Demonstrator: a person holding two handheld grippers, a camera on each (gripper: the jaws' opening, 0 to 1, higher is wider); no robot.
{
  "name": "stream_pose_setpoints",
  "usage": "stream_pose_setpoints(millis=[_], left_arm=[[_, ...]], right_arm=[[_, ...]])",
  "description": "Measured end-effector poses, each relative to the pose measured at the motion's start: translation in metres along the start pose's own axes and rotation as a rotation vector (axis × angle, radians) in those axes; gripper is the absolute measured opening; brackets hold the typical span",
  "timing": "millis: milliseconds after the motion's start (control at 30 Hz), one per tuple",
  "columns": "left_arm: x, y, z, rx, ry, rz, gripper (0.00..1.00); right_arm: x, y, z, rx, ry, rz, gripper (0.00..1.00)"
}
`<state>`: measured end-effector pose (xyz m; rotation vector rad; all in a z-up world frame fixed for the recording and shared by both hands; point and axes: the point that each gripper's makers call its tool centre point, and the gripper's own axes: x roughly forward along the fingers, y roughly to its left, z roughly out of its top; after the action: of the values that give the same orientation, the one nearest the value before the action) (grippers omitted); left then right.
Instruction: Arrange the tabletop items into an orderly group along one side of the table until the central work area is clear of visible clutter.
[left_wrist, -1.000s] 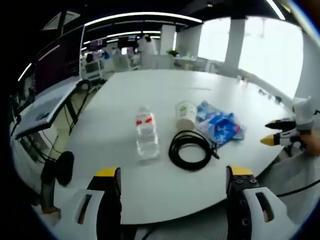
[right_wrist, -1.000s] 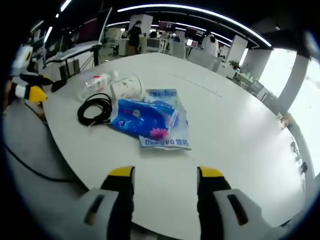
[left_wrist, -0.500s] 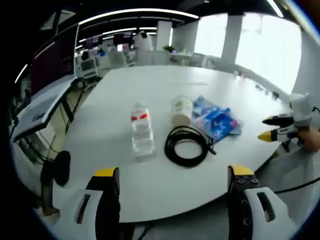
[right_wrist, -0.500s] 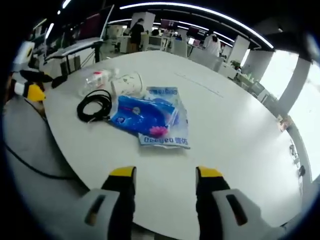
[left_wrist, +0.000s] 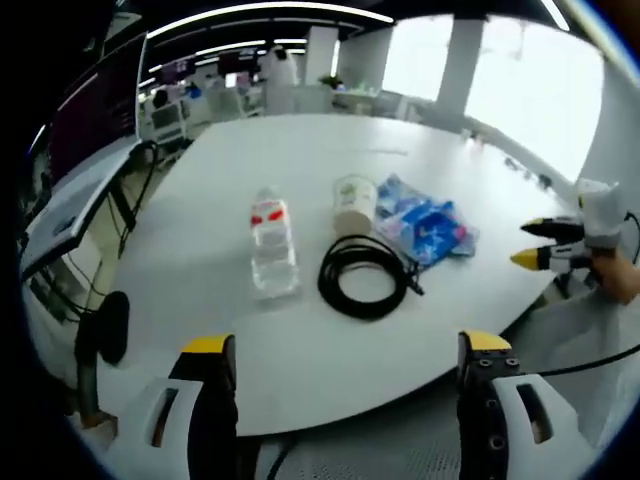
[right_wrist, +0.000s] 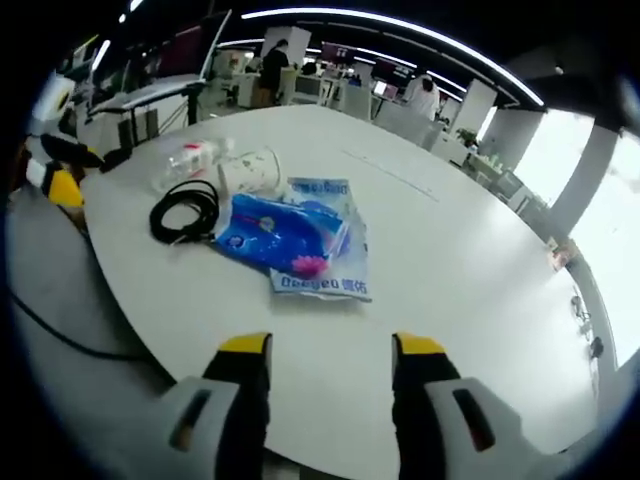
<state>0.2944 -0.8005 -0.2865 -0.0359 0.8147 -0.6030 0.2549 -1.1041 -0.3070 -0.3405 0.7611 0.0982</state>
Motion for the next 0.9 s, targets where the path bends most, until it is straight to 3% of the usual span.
stream_pose_setpoints(millis=[233, 500, 533, 600, 733, 833, 900], left_arm=[[-0.001, 0.01, 0.004, -0.036, -0.005, 0.012, 0.88], [0.004, 0.014, 0.003, 0.03, 0.042, 0.032, 0.86], [0.005, 0.016, 0.004, 0.029, 0.044, 0.034, 0.86], [0.007, 0.02, 0.007, 0.028, 0.046, 0.035, 0.86], [0.014, 0.03, 0.011, 0.004, 0.051, 0.044, 0.85], [0.021, 0.036, 0.015, -0.017, 0.052, 0.052, 0.84], [0.027, 0.039, 0.016, -0.014, 0.061, 0.061, 0.83]], right_arm=[[-0.003, 0.001, 0.005, -0.011, -0.021, 0.005, 0.48], [-0.006, -0.003, 0.007, -0.037, -0.012, -0.014, 0.49], [-0.008, -0.008, 0.007, -0.086, -0.005, -0.04, 0.47], [-0.008, -0.01, 0.001, -0.151, 0.011, -0.053, 0.45], [-0.003, -0.006, -0.016, -0.15, 0.071, -0.046, 0.44], [-0.005, -0.003, -0.003, -0.181, 0.006, -0.038, 0.42], [-0.005, -0.002, -0.006, -0.2, 0.012, -0.04, 0.4]])
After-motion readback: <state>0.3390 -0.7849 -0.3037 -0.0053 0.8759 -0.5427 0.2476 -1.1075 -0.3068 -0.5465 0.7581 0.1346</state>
